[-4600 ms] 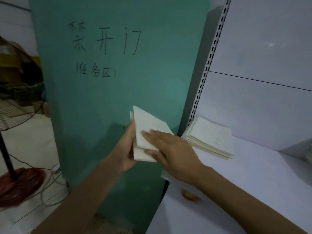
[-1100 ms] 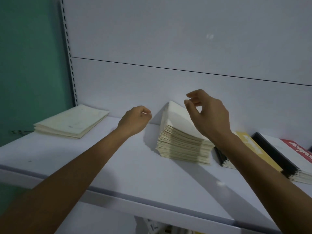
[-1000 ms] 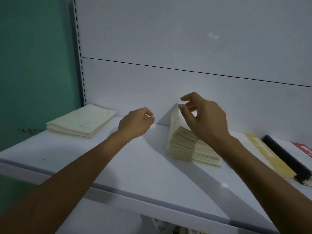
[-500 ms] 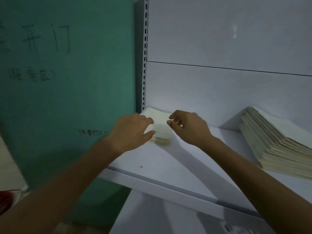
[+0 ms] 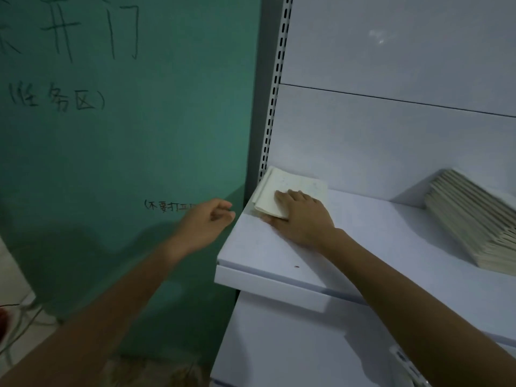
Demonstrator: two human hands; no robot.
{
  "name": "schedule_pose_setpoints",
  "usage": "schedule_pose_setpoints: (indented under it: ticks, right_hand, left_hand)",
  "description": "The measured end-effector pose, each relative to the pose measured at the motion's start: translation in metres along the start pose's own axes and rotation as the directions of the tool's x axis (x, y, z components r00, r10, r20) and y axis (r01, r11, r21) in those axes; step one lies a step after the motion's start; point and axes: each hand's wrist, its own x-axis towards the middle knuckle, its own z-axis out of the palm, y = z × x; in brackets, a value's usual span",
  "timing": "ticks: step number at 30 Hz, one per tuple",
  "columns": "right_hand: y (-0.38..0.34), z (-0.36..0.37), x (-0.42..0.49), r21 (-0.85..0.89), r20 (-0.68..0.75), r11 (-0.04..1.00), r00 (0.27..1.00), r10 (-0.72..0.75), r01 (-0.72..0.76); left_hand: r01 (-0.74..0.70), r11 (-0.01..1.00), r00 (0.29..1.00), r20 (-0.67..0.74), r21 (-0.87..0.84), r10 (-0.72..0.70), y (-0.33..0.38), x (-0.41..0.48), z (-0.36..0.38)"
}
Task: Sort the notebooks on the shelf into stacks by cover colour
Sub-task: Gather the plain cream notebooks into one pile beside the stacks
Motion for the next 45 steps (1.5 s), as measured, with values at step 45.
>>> schedule_pose_setpoints:
  ticks: [45]
  right_hand:
    - [-0.004, -0.041, -0.031, 0.429, -0.518, 0.902, 0.832, 0.2, 0.051]
  left_hand:
    - [0.184, 0.735, 0.959, -0.044, -0.653, -0.28, 0.013, -0.046, -0.057]
